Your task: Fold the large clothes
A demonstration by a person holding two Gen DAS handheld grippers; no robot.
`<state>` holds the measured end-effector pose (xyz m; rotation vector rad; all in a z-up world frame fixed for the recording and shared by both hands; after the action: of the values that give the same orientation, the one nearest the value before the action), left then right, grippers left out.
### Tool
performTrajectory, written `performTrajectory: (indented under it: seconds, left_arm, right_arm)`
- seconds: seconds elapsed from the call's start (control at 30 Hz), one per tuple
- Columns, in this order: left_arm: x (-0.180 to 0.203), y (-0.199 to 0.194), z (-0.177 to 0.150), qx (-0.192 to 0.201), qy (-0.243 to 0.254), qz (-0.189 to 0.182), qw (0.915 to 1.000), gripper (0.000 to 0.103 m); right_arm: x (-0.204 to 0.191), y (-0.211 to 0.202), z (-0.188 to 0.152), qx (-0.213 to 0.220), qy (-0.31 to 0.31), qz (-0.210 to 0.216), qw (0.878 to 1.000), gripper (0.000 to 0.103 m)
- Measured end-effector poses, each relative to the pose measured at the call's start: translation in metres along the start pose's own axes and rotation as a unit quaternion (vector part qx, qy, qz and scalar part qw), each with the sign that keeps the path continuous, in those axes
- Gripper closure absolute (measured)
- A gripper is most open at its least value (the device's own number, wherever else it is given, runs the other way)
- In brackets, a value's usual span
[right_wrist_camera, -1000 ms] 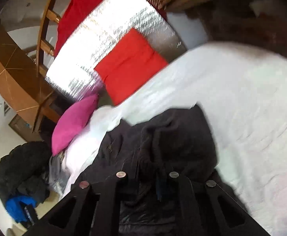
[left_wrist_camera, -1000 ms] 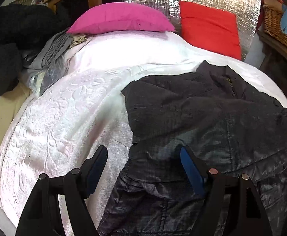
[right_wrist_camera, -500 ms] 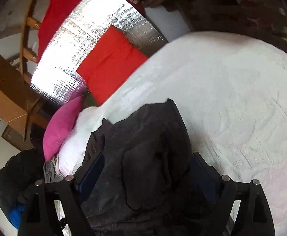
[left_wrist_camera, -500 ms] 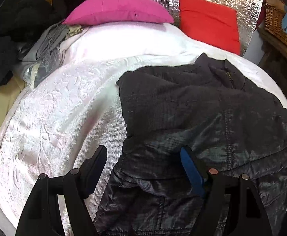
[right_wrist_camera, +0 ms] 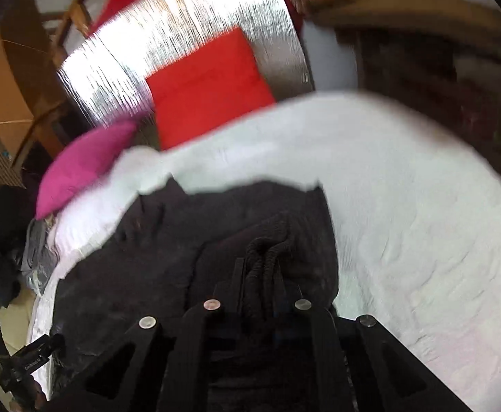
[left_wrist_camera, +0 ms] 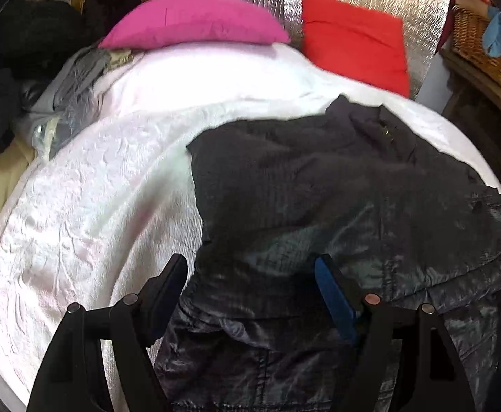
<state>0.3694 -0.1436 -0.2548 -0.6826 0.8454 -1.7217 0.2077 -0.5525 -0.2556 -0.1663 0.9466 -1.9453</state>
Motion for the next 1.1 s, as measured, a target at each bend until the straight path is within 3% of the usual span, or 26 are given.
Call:
performTrajectory:
  seconds: [0.1,0.23,0.37,0.4,0.43,0.47,0.5,0.63,0.8,0.97,1.1]
  left_arm:
    - [0.001,0.005,-0.002,-0.008,0.014,0.015,0.9998,0.026]
    - [0.000,0.019,-0.006,-0.040,0.020,0.016,0.9989,0.026]
    - [-0.005,0.012,-0.003,-0.032,0.011,0.017,0.9993,0.026]
    - [-0.007,0.009,-0.002,-0.027,0.006,0.016,0.9995,0.026]
    - [-0.009,0.006,-0.001,-0.023,0.004,0.014,0.9996,0.026]
    - [-0.014,0.003,0.001,-0.016,-0.001,0.012,0.9998,0.026]
    - [-0.021,-0.001,0.003,-0.009,-0.006,0.010,0.9999,0.026]
    - [-0.041,-0.004,0.007,-0.006,-0.040,0.004,0.9992,0.025]
    - [-0.073,0.007,0.008,-0.024,-0.095,-0.003,0.9951,0.025]
    - [-0.093,0.019,0.003,-0.060,-0.157,-0.077,0.9827,0.025]
    - [-0.092,0.036,-0.001,-0.089,-0.179,-0.132,0.9708,0.025]
  right_arm:
    - [0.004,0.006,-0.004,-0.007,-0.002,-0.016,1.000,0.091]
    - [0.023,0.053,-0.025,-0.114,0.015,-0.030,0.993,0.089]
    - [0.032,0.034,-0.011,-0.093,0.052,0.012,0.994,0.082]
    - [0.035,0.029,-0.010,-0.085,0.056,0.016,0.995,0.069]
    - [0.038,0.025,-0.008,-0.076,0.060,0.015,0.995,0.037]
    - [0.043,0.020,-0.007,-0.068,0.071,0.016,0.995,0.021]
    - [0.051,0.016,-0.006,-0.053,0.091,0.026,0.994,0.012]
    - [0.070,0.012,-0.007,-0.044,0.128,0.051,0.989,0.013]
    - [0.074,0.030,-0.016,-0.084,0.130,0.076,0.985,0.015]
    - [0.068,0.064,-0.033,-0.142,0.128,0.091,0.977,0.023]
    - [0.055,0.073,-0.037,-0.142,0.117,0.086,0.979,0.034]
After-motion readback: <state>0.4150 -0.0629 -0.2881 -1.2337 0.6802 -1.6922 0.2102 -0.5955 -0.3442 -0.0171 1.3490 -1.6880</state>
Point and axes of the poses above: each gripper's, at about its wrist camera, not at the fingertips, and y roughly the way its jaws point, x to its right, z to its top, the point moved 1 cm from there along y, roughly the way its jaws point, and after that the axes turned 2 degrees about x, right-handed, at the moved point
